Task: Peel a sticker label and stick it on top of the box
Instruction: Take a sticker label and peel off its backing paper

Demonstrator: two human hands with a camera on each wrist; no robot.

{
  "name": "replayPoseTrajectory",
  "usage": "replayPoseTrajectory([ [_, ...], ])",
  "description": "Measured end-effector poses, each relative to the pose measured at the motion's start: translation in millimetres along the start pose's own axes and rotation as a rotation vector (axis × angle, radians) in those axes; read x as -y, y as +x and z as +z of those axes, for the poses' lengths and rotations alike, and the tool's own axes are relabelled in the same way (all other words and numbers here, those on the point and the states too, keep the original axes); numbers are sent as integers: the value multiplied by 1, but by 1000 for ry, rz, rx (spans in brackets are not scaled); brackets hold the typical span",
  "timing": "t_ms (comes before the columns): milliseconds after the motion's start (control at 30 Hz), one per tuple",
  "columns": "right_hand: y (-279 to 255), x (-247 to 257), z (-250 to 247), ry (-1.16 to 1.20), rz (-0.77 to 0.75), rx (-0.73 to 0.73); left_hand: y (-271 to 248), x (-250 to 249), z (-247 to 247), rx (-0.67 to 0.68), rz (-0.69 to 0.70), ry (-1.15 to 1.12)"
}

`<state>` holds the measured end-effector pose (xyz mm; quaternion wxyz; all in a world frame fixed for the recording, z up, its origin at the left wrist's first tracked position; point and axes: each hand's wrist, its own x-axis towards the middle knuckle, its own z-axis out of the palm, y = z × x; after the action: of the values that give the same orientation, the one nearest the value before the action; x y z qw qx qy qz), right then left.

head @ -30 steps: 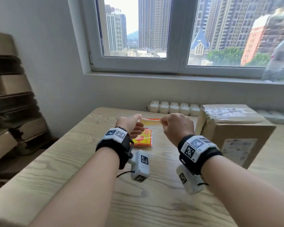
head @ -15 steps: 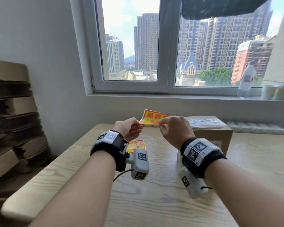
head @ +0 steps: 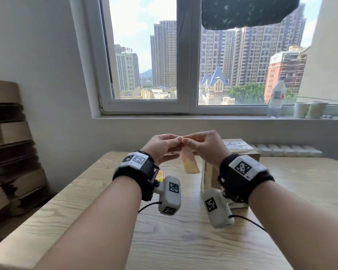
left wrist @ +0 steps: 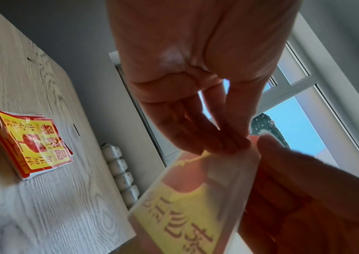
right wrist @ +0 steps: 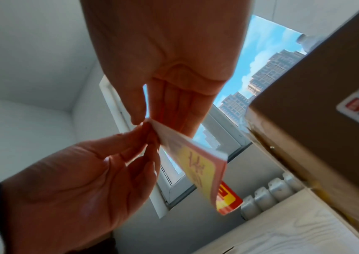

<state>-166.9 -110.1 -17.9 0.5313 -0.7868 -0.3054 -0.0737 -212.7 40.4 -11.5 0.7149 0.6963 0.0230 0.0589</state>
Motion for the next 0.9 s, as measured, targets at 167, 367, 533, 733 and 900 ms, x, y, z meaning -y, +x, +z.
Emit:
replayPoseTrajectory([
  [167,-2,-3,-14,204,180,92,3,2,6,39,11,17],
  [367,-2,-7,-19,219,231,100,5,6,10,-9,56,10],
  [533,-5,-5,-17,251,245,111,3,6,8,-15,63,1],
  [733,-9,-8,-13,210,219,83,1,12,5,21,45,-41],
  [900,-13,-12,-9,198,216,73,1,18,8,14,40,-11],
])
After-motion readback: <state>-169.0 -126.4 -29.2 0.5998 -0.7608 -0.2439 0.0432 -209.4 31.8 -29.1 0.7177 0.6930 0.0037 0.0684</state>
